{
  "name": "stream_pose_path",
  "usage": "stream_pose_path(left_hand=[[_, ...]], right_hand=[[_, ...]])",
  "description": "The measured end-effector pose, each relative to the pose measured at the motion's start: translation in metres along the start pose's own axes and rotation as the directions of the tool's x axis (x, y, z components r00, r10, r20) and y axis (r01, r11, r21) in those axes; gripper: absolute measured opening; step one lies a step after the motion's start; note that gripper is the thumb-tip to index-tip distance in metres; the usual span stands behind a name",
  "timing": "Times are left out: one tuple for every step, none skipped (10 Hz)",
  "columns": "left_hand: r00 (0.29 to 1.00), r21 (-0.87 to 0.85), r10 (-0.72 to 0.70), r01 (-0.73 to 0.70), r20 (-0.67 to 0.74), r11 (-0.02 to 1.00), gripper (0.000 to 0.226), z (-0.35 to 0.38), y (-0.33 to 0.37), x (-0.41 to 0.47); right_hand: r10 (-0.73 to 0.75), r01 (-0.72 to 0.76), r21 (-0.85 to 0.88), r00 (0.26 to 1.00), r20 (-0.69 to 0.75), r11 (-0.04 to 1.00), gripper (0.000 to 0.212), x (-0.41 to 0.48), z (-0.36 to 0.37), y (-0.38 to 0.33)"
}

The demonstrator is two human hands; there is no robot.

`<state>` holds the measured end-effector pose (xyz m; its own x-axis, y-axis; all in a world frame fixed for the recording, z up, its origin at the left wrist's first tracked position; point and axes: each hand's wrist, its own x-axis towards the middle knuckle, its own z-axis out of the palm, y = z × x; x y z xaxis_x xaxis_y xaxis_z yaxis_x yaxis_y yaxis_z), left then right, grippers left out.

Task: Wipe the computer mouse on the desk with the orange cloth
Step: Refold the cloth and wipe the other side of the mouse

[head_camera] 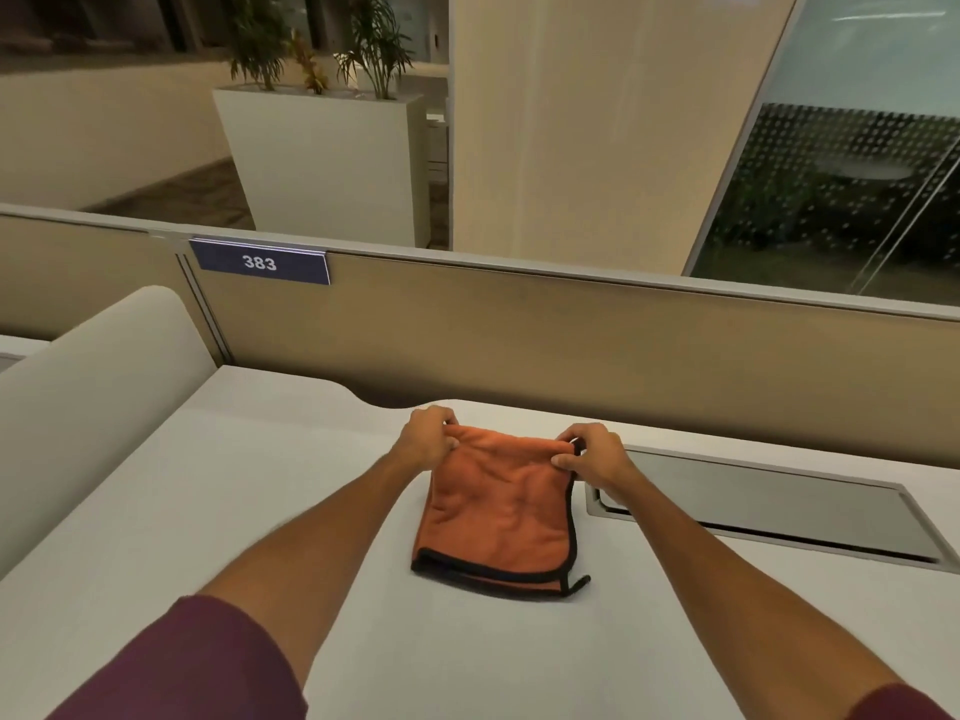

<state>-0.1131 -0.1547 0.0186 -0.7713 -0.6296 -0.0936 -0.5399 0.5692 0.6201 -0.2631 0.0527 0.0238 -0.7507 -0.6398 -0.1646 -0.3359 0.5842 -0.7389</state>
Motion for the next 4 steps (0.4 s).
stream_pose_path(left_hand=[[0.997, -0.003, -0.034, 0.034, -0.074, 0.999, 0.021, 0.022, -0.006, 0.010], [0.989, 0.099, -0.077, 0.089, -0.126, 0.991, 0.036, 0.032, -0.007, 0.007], [0.989, 0.204, -0.032, 0.061, -0.142, 0.977, 0.035, 0.031, -0.003, 0.000], [0.985, 0.257, 0.018, 0.027, -0.172, 0.966, 0.034, 0.030, 0.005, -0.014]], right_hand=[[0.026, -0.027, -0.016, 0.995, -0.093, 1.000, 0.023, 0.014, 0.014, 0.013], [-0.046, 0.020, -0.186, 0.990, -0.136, 0.982, 0.039, 0.014, 0.019, 0.015], [-0.096, 0.056, -0.263, 0.986, -0.140, 0.963, 0.039, 0.005, 0.022, 0.008], [-0.169, 0.095, -0.350, 0.968, -0.187, 0.932, 0.039, -0.010, 0.023, 0.002]])
